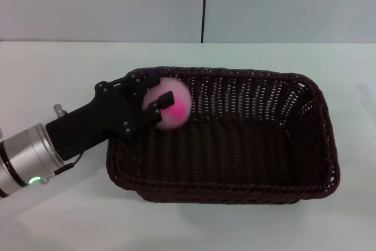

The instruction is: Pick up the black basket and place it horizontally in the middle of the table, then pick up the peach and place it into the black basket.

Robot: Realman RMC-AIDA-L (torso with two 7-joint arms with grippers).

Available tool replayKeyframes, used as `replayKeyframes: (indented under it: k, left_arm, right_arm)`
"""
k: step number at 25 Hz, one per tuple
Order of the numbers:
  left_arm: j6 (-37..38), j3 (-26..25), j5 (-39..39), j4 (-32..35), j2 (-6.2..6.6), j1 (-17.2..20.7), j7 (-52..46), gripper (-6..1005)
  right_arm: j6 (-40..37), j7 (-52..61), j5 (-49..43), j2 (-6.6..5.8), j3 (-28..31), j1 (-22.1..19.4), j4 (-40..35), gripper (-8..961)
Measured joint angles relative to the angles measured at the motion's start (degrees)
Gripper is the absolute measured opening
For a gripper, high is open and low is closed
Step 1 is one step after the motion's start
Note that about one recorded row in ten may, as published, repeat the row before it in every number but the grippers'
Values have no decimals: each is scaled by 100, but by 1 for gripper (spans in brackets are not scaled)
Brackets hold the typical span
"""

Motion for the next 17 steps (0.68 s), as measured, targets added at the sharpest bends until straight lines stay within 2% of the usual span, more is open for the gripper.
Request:
replayKeyframes:
  k: [1, 5, 9, 12, 14, 15, 17]
  left_arm:
    - [-1, 1, -2, -1, 1, 12, 0, 242]
    - [-2, -81, -24, 15, 16, 96, 0, 419]
    - [-47, -596, -35, -1, 20, 304, 297, 569]
    - [-151, -1626, -76, -287, 18, 612, 1086, 676]
    - [-214, -2416, -91, -624, 26, 832, 1695, 676]
    - [-249, -3042, -94, -908, 25, 1021, 2132, 676]
    - [-284, -3693, -100, -1193, 19, 1231, 2536, 676]
  right_arm:
    - [0, -32, 4, 0, 0, 10, 30, 664]
    - [19, -208, 27, -2, 6, 22, 117, 664]
    - [65, -422, 43, -3, 93, 37, 217, 664]
    - [87, -714, 45, -2, 316, 79, 400, 664]
    - [90, -1084, 47, 6, 608, 139, 671, 664]
    - [84, -1387, 48, 9, 890, 187, 907, 664]
    - [61, -1744, 49, 12, 1198, 231, 1150, 664]
